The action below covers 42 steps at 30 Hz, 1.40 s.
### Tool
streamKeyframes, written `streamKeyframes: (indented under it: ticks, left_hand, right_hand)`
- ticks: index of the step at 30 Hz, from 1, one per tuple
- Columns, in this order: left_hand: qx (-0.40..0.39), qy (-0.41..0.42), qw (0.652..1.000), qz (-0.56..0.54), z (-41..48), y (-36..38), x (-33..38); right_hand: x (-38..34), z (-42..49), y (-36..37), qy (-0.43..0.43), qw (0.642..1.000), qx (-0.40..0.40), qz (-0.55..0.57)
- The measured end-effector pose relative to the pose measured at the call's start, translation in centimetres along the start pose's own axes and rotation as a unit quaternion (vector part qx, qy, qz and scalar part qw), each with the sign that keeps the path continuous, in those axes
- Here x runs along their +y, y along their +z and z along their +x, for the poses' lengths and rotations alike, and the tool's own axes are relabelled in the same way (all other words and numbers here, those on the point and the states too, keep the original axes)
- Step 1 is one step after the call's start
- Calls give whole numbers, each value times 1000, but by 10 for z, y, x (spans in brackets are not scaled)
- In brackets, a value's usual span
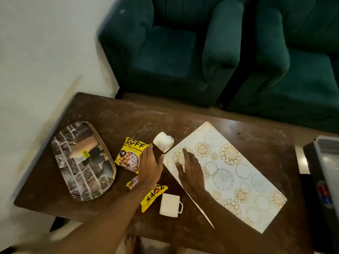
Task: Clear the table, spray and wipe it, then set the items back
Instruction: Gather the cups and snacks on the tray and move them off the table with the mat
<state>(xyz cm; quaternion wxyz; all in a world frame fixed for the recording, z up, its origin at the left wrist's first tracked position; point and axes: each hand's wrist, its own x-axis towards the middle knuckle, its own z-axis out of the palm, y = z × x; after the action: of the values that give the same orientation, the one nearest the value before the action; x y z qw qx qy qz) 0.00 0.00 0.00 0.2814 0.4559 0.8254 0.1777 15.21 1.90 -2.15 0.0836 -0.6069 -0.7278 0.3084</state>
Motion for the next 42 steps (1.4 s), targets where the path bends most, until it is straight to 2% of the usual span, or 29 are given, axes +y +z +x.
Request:
streamKeyframes:
  ticks: [3, 6, 10, 16, 19, 23, 27, 36, 42]
  left_hand:
    - [37, -84, 994, -62, 36, 15, 6]
    - [60, -171, 974, -139, 61, 19, 26]
    - [30, -298, 929, -219, 84, 27, 42]
    - [11, -346, 885, -312, 92, 31, 40]
    - [-2, -338, 880, -335, 85, 28, 31]
    - [0, -280, 895, -346, 69, 22, 17]
    - [14, -224, 920, -322, 53, 7, 8]
    - [30, -141, 931, -334, 24, -42, 0]
    - [81, -58, 944, -315, 0, -88, -26]
  right_hand:
    - [-1, 14, 13, 14, 999, 34, 9]
    - [-1, -10, 26, 61, 998, 18, 27]
    - [-1, -63, 45, 142, 990, 0, 17]
    - [-13, -103, 64, 237, 970, -32, 32]
    - [-18, -104, 65, 254, 965, -38, 56]
    - [-20, -99, 62, 240, 968, -2, 73]
    - [-20, -90, 49, 202, 973, 69, 86]
    - [-39, -71, 21, 126, 976, 120, 130]
    - [-78, -66, 11, 67, 959, 146, 234]
